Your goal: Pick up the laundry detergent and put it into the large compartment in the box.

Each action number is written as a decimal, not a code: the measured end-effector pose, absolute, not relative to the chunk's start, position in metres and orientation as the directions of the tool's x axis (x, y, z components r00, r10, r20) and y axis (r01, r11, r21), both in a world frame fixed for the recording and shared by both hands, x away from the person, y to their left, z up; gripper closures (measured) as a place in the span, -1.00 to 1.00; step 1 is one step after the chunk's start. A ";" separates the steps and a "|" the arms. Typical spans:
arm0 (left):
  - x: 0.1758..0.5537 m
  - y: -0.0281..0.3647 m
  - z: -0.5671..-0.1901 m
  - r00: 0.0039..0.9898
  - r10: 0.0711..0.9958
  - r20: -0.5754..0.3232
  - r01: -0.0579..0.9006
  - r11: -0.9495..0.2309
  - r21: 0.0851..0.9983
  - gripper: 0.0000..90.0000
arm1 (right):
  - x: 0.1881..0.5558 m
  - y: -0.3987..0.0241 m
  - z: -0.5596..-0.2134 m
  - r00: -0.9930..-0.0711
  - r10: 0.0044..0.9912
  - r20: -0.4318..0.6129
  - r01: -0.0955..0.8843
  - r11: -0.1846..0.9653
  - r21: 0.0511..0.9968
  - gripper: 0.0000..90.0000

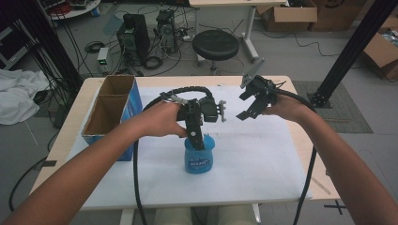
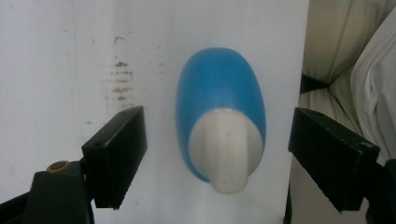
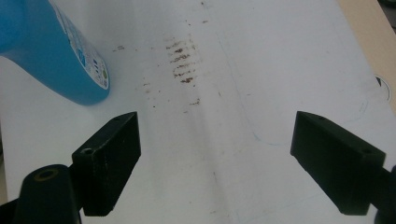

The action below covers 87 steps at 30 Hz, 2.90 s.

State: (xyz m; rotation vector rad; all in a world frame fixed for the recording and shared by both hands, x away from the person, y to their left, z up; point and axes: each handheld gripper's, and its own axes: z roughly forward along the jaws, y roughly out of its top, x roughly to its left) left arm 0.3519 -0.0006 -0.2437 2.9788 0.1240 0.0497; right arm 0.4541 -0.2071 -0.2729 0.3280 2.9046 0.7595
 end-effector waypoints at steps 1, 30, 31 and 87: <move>0.352 -0.001 -0.246 0.996 0.086 0.028 0.081 -0.984 0.158 -0.55 | 0.454 -0.207 -0.273 -0.969 0.239 -0.063 0.178 0.851 0.494 -0.65; 0.352 -0.008 -0.282 0.996 0.080 0.028 0.077 -0.992 0.100 -0.55 | 0.454 -0.205 -0.274 -0.969 0.239 -0.064 0.177 0.851 0.494 -0.65; 0.352 -0.008 -0.283 0.996 0.079 0.029 0.076 -0.992 0.098 -0.55 | 0.454 -0.205 -0.274 -0.969 0.238 -0.065 0.176 0.851 0.494 -0.65; 0.352 -0.006 -0.285 0.997 0.077 0.027 0.074 -0.993 0.090 -0.17 | 0.454 -0.200 -0.275 -0.973 0.223 -0.060 0.164 0.851 0.499 -0.65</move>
